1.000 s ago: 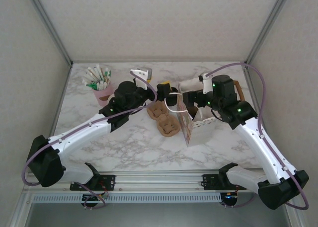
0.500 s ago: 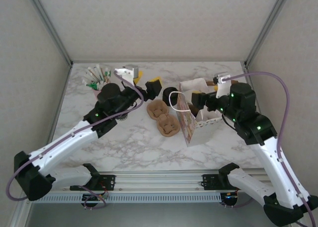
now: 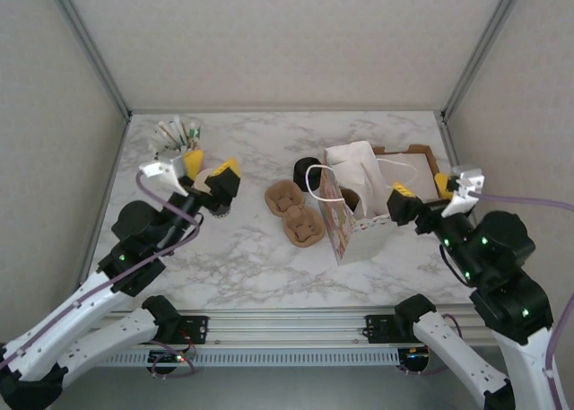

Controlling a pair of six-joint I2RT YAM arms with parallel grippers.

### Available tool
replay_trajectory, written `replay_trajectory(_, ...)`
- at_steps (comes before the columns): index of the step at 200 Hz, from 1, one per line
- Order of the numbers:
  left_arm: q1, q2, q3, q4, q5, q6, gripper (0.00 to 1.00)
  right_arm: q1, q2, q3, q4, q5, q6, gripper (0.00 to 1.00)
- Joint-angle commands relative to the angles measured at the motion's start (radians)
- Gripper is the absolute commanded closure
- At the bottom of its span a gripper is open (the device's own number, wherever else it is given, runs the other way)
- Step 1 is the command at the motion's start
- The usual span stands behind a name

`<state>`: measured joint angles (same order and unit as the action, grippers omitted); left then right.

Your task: Pack the takeout coffee

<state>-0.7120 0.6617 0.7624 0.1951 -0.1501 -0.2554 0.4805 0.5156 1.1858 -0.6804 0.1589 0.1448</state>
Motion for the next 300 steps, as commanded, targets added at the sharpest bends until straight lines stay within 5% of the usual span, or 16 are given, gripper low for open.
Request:
replay_trajectory(1,-0.004,-0.062,-0.056,-0.060,-0.091,-0.025,0.00,-0.001,-0.048,-0.039,-0.035,0.073,0.018,0.01)
replay_trajectory(93,0.040,-0.066,-0.201,-0.068,-0.200,-0.064,0.00,0.000,0.029,-0.077,-0.104,0.211,0.077,0.01)
replay_trajectory(153,0.240,-0.019,-0.204,-0.048,-0.136,-0.106,0.00,-0.027,0.165,-0.023,-0.062,0.297,0.051,0.01)
replay_trajectory(210,0.426,-0.168,-0.336,-0.061,-0.193,-0.189,0.00,-0.334,0.252,-0.013,-0.011,0.096,0.126,0.01)
replay_trajectory(246,0.484,-0.244,-0.432,-0.079,-0.267,-0.205,0.00,-0.517,0.219,-0.151,0.110,0.025,0.177,0.01)
replay_trajectory(300,0.594,-0.112,-0.511,0.078,-0.266,-0.187,0.00,-0.672,0.159,-0.450,0.407,-0.021,0.229,0.01)
